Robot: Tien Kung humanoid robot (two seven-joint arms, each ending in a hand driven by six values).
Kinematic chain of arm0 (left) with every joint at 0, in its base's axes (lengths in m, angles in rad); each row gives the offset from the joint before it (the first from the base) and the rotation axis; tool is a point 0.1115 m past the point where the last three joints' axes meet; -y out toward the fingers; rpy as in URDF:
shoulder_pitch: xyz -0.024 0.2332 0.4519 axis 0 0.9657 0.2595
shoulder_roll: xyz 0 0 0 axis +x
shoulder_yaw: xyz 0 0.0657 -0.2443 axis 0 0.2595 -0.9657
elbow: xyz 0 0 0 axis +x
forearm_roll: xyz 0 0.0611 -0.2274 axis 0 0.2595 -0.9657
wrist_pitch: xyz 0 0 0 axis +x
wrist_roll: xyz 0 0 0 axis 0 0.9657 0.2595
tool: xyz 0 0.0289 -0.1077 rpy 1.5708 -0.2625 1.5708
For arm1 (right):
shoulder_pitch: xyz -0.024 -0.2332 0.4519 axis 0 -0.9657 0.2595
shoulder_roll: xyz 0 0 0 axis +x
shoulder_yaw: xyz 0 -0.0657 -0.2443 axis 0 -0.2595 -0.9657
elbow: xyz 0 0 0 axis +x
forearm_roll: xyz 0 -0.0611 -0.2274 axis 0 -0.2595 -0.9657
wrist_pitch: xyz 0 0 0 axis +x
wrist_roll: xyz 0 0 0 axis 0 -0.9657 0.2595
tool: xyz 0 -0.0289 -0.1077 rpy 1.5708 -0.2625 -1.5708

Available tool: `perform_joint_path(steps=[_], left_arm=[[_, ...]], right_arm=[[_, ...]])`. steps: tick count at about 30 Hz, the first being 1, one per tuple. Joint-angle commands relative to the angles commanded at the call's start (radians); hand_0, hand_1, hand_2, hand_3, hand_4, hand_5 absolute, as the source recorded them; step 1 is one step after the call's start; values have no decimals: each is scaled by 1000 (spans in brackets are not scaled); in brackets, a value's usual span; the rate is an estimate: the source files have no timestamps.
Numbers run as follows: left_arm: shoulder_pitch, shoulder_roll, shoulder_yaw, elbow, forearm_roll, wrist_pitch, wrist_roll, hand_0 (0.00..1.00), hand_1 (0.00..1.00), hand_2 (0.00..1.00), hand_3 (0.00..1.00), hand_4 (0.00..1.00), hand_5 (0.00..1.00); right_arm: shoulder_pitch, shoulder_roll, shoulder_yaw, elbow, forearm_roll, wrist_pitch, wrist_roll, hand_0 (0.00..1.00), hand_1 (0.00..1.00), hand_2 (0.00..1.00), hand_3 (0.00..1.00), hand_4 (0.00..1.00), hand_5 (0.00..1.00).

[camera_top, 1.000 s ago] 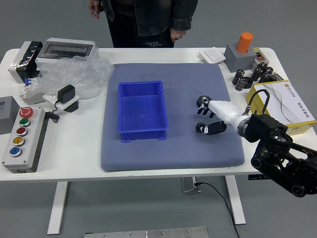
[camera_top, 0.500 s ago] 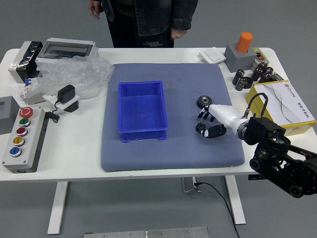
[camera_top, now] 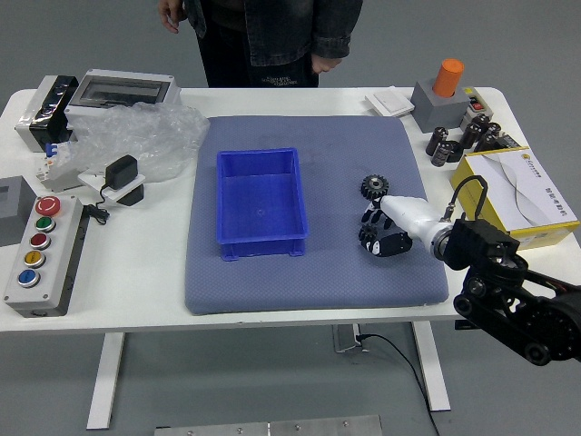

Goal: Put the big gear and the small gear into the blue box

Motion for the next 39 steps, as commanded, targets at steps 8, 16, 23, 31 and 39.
perform_joint_path(steps=[8, 16, 23, 31, 39], left_arm=[[-1, -1, 0, 0, 1, 0, 0, 728, 679, 698, 690, 433, 23], [0, -2, 4, 0, -2, 1, 0, 728, 679, 699, 692, 432, 24], [1, -2, 5, 0, -3, 2, 0, 727, 679, 700, 690, 430, 28], [0, -4, 6, 0, -3, 2, 0, 728, 680, 699, 691, 429, 27], [0, -3, 7, 0, -5, 3, 0, 727, 680, 698, 690, 427, 26]], right_arm=[[-7, 6, 1, -6, -8, -12, 3, 659, 563, 642, 657, 690, 249], [-14, 13, 4, -14, -18, -23, 7, 664, 553, 625, 652, 677, 236], [-22, 21, 9, -19, -29, -33, 8, 675, 545, 626, 645, 650, 190], [-28, 30, 11, -24, -42, -44, 7, 679, 532, 615, 629, 629, 174], [-30, 34, 13, -28, -50, -63, 13, 670, 510, 552, 584, 603, 138]])
